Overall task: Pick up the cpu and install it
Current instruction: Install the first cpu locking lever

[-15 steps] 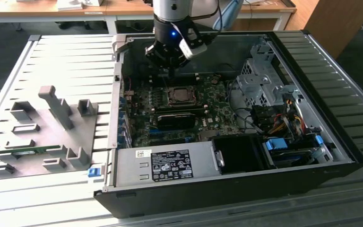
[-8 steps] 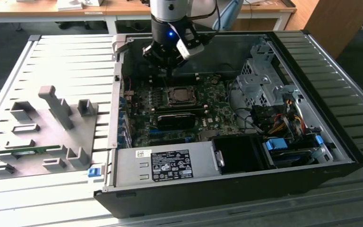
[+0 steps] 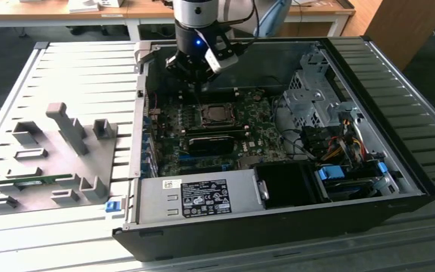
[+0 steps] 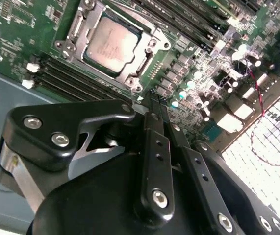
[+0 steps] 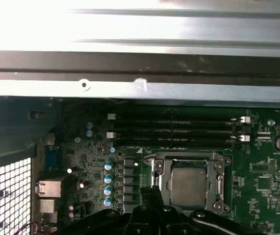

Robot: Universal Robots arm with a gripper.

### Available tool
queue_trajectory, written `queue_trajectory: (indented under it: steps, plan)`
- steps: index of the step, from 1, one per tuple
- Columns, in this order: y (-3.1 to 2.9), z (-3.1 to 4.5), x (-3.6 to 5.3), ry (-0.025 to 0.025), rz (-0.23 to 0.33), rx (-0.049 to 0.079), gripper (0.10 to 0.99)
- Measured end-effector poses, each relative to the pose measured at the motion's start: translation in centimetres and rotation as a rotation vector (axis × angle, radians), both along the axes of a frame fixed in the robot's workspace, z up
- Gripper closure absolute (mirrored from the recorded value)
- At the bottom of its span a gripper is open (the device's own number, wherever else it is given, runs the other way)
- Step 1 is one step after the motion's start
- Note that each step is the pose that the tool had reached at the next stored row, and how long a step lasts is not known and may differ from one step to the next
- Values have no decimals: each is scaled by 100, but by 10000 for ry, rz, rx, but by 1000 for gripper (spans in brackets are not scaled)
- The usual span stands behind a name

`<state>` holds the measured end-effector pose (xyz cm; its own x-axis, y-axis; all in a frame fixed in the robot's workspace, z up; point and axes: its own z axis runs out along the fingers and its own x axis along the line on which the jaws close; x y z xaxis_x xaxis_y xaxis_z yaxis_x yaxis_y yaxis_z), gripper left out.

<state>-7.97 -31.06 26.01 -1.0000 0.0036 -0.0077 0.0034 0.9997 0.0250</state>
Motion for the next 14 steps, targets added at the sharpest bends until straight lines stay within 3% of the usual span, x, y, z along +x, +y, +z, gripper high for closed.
queue_trajectory:
  steps: [8,14]
  plan:
    - [26,-29,-120,-1,0,1,980]
    - [91,-38,-178,0,0,0,980]
